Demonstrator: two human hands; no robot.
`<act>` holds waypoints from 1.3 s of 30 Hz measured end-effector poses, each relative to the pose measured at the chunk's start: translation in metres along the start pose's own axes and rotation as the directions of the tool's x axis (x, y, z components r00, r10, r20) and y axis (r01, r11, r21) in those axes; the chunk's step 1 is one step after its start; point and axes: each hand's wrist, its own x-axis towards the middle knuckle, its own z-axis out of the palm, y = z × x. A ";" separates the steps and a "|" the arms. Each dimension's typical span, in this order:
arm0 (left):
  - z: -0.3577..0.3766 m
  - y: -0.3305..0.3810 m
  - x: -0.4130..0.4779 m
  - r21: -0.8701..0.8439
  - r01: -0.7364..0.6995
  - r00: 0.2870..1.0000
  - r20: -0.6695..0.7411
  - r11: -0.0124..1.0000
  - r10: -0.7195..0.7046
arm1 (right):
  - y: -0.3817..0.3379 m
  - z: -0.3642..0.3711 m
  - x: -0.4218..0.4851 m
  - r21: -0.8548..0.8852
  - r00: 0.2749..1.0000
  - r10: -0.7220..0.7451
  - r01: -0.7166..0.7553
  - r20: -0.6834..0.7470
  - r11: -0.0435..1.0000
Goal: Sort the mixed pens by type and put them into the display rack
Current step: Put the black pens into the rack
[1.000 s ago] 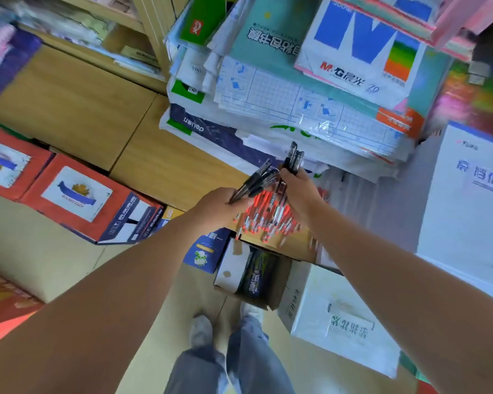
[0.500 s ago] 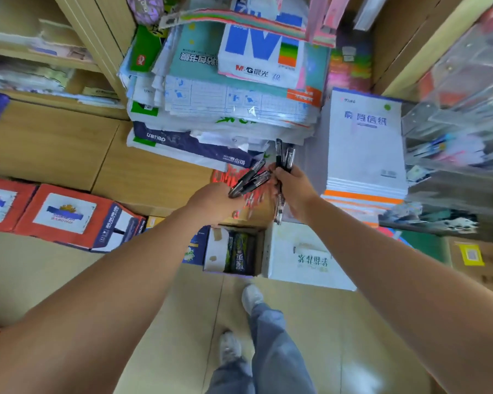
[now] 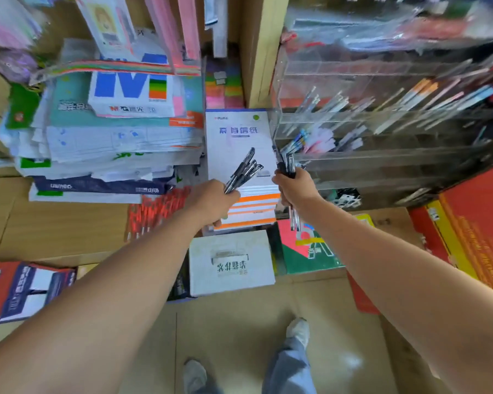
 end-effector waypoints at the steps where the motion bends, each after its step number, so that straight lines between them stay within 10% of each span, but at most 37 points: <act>1: 0.012 0.023 0.009 0.003 -0.006 1.000 -0.010 1.000 0.006 | 0.000 -0.026 0.007 -0.007 1.000 0.007 -0.007 -0.023 1.000; 14: 0.110 0.186 0.094 0.022 -0.031 0.997 0.065 0.999 0.030 | 0.008 -0.214 0.083 0.323 0.999 0.048 -0.044 -0.003 0.945; 20: 0.125 0.213 0.140 0.022 -0.063 0.995 0.073 0.998 0.062 | 0.006 -0.256 0.116 0.042 0.968 0.193 -0.189 -0.158 0.981; 30: 0.136 0.224 0.189 0.009 -0.157 0.977 0.145 0.988 0.154 | 0.007 -0.276 0.183 0.370 0.907 0.250 -0.116 -0.339 0.922; 39: 0.142 0.223 0.203 -0.019 -0.155 0.981 0.116 0.988 0.156 | 0.030 -0.273 0.228 0.142 0.868 0.258 -0.217 -0.425 0.966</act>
